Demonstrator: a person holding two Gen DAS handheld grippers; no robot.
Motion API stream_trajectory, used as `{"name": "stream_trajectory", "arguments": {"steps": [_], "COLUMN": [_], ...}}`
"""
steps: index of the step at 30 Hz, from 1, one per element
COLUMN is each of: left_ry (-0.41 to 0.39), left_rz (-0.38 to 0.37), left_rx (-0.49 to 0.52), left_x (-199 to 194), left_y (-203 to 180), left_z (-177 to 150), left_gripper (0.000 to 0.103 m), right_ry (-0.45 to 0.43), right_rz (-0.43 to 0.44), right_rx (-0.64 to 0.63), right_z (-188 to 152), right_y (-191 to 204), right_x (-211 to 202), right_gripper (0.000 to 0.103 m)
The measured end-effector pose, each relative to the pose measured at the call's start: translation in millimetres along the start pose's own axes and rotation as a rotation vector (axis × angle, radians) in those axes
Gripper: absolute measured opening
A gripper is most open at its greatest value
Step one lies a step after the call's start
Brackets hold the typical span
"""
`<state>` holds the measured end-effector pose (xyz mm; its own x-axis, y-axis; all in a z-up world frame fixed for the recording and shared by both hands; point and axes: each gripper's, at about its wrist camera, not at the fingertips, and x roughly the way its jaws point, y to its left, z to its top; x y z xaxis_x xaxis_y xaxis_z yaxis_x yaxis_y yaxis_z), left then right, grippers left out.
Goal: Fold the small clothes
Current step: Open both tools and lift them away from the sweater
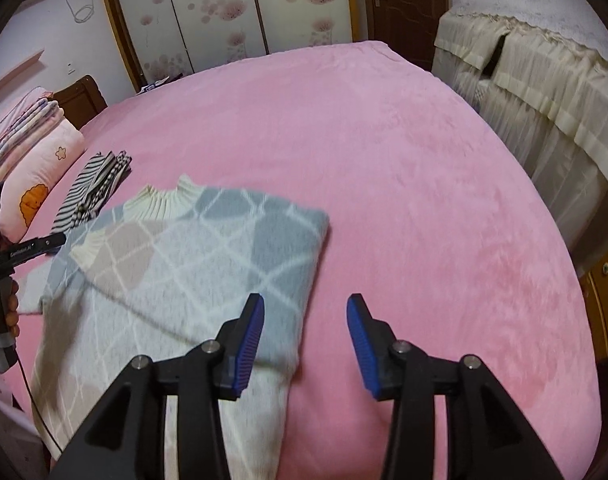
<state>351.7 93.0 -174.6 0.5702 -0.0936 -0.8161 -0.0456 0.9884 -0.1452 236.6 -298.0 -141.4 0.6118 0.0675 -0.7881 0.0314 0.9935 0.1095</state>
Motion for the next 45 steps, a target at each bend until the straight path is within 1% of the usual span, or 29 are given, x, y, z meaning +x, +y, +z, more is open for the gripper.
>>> {"name": "stream_trajectory", "arguments": {"steps": [3, 9, 13, 16, 17, 18, 19, 24, 28, 30, 31, 32, 33, 36, 38, 40, 42, 45], "left_ry": [0.008, 0.037, 0.033, 0.029, 0.022, 0.015, 0.012, -0.006, -0.005, 0.002, 0.005, 0.006, 0.008, 0.016, 0.016, 0.012, -0.009, -0.038], "left_rz": [0.019, 0.076, 0.147, 0.186, 0.193, 0.201, 0.207, 0.246, 0.253, 0.248, 0.246, 0.243, 0.238, 0.219, 0.208, 0.196, 0.182, 0.150], "left_rx": [-0.029, -0.010, 0.039, 0.059, 0.062, 0.064, 0.067, 0.104, 0.110, 0.104, 0.102, 0.100, 0.099, 0.105, 0.115, 0.124, 0.128, 0.124], "left_x": [13, 45, 64, 75, 77, 79, 80, 83, 82, 78, 75, 72, 68, 56, 44, 30, 11, -14], "left_y": [7, 0, -7, -8, -8, -8, -8, -13, -13, -13, -13, -13, -13, -15, -17, -21, -26, -33], "left_z": [8, 3, -8, -16, -17, -19, -20, -27, -31, -31, -31, -30, -29, -30, -32, -34, -36, -37], "left_gripper": [0.052, 0.052, 0.052, 0.053, 0.054, 0.054, 0.054, 0.055, 0.055, 0.055, 0.056, 0.056, 0.056, 0.056, 0.056, 0.061, 0.071, 0.073], "right_ry": [0.003, 0.069, 0.125, 0.157, 0.163, 0.163, 0.163, 0.133, 0.115, 0.114, 0.114, 0.115, 0.115, 0.107, 0.093, 0.081, 0.070, 0.049], "right_rz": [-0.009, 0.004, -0.027, -0.005, 0.004, 0.010, 0.018, -0.067, -0.111, -0.138, -0.142, -0.145, -0.141, -0.117, -0.113, -0.109, -0.098, -0.072], "right_rx": [-0.009, 0.050, 0.079, 0.110, 0.114, 0.113, 0.109, 0.074, 0.044, 0.026, 0.026, 0.034, 0.048, 0.077, 0.066, 0.045, 0.028, 0.008], "right_z": [18, 45, 46, 39, 37, 35, 33, 28, 24, 24, 24, 25, 25, 23, 21, 17, 13, 5], "right_y": [2, -6, -10, -15, -16, -17, -18, -17, -9, -5, -4, -2, -4, -5, 1, 10, 18, 33], "right_x": [20, 77, 106, 120, 122, 124, 125, 128, 127, 123, 119, 116, 111, 93, 80, 65, 49, 24], "right_gripper": [0.043, 0.044, 0.043, 0.043, 0.040, 0.033, 0.019, 0.019, 0.019, 0.020, 0.023, 0.026, 0.027, 0.028, 0.028, 0.028, 0.028, 0.028]}}
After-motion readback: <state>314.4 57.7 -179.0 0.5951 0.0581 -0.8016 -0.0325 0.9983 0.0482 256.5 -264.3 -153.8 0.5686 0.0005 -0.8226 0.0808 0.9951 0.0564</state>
